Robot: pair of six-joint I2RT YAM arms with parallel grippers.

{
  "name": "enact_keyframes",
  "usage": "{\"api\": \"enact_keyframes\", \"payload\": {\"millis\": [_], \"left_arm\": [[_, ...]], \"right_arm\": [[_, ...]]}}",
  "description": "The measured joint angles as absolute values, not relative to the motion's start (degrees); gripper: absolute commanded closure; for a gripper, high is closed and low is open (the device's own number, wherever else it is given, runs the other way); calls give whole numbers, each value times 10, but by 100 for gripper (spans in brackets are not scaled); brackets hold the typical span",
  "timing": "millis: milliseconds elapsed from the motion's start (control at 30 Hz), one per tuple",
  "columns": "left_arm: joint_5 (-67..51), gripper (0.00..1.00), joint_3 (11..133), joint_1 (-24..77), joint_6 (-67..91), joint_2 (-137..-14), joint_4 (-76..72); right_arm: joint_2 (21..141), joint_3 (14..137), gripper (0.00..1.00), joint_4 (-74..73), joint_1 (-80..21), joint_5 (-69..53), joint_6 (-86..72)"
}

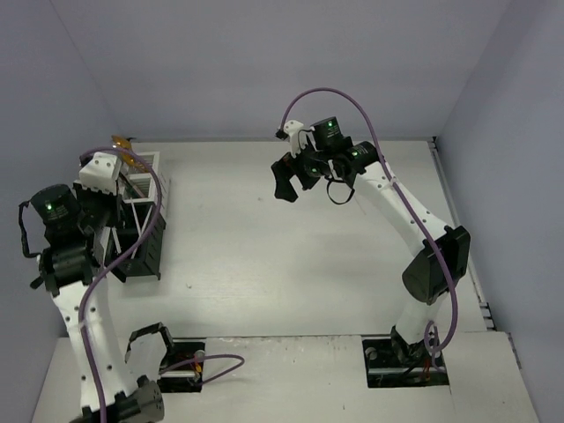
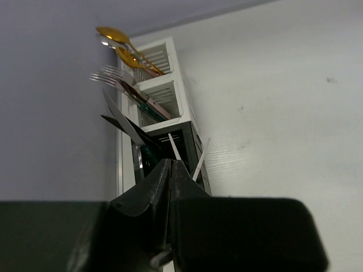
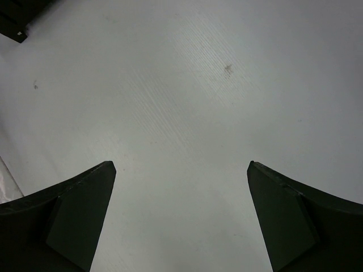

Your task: Sort the eating utensils into containers

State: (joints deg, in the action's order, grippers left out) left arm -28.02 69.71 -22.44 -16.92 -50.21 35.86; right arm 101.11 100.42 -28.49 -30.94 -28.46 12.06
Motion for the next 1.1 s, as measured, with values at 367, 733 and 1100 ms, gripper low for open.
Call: {"api": "enact_keyframes", "payload": {"millis": [367,733,1100], "left_arm": [[-383,98,591,-310,-151,-579,219],[-437,29,571,-332,-131,-580,176],[-444,22,720,-295,-138,-621,237]], "right_arm": [[1010,988,1,-285,-307,-255,132],[1015,960,20,-284,-275,-183,134],[1159,966,43,-276,-125,-76,156]]}}
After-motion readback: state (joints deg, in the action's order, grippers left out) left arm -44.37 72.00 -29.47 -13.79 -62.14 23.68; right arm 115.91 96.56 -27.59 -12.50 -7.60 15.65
